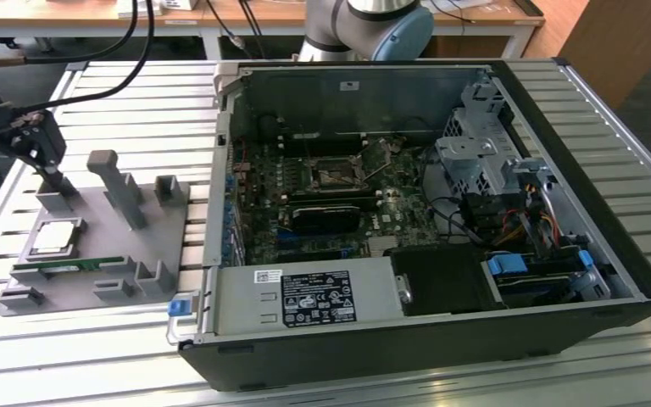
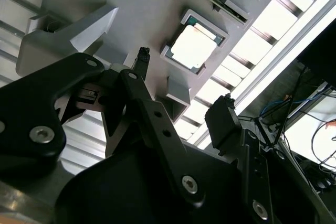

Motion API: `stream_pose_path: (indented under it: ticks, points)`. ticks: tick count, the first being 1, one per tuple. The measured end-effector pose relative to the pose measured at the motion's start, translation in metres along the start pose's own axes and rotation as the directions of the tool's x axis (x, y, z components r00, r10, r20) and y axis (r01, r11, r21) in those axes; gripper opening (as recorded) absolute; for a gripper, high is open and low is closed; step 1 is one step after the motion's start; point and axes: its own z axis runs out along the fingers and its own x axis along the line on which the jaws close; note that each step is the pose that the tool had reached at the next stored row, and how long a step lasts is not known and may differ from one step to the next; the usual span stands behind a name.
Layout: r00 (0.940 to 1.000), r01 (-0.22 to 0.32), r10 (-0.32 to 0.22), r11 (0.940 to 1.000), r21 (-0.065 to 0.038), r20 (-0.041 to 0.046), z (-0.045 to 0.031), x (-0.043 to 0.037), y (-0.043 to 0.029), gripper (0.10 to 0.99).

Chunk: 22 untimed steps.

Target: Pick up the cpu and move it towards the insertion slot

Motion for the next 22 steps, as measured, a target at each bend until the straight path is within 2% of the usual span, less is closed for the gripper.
stream_pose_path:
  ticks: [22]
  points:
    - [1.0000,0.000,0.000,1.0000,0.000,-0.0001,0.0119,0.0006,-0.0007,0.706]
